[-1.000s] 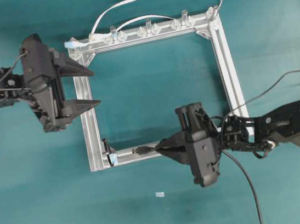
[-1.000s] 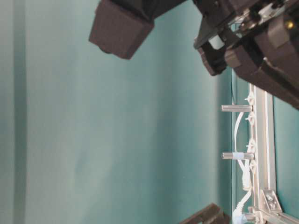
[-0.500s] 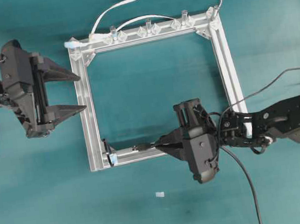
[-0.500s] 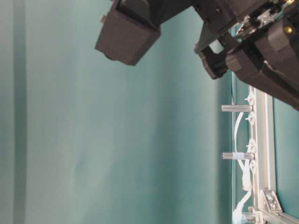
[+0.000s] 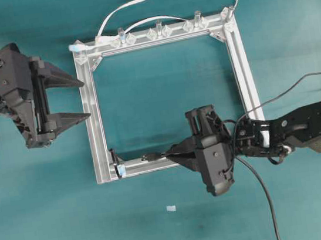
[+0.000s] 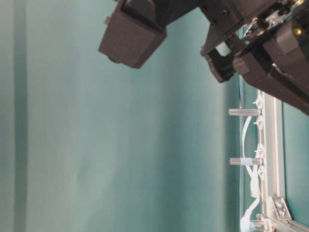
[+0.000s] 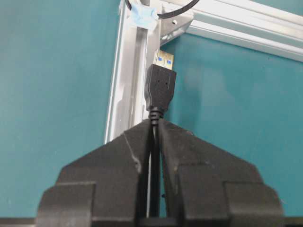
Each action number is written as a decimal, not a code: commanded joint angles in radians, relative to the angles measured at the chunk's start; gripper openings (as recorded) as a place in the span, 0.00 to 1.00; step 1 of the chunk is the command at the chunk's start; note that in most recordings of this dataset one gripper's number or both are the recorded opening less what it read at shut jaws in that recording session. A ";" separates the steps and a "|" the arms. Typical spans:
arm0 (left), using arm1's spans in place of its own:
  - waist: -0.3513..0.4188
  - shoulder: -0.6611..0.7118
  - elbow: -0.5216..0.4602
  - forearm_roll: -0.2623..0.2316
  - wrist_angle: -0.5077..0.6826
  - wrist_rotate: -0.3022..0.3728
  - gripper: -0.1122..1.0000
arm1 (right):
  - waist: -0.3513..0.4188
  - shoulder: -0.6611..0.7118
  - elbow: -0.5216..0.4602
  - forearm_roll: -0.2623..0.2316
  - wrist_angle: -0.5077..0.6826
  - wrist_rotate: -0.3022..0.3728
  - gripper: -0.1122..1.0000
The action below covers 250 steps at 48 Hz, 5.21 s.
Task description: Insert the wire through the string loop located on the left side.
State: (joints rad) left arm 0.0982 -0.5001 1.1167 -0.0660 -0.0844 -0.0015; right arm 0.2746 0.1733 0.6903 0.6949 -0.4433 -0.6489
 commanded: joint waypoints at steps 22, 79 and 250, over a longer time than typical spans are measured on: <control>-0.005 -0.005 -0.009 0.003 0.008 0.000 0.88 | -0.006 -0.038 -0.017 -0.003 -0.008 -0.003 0.16; -0.163 -0.114 0.041 0.003 0.189 -0.037 0.88 | -0.031 0.077 -0.153 -0.003 -0.009 -0.005 0.16; -0.331 0.003 0.005 0.002 0.196 -0.187 0.88 | -0.061 0.201 -0.337 -0.055 0.006 -0.005 0.16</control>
State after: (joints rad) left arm -0.2286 -0.5323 1.1505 -0.0660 0.1488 -0.1810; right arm 0.2148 0.3958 0.3743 0.6443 -0.4280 -0.6519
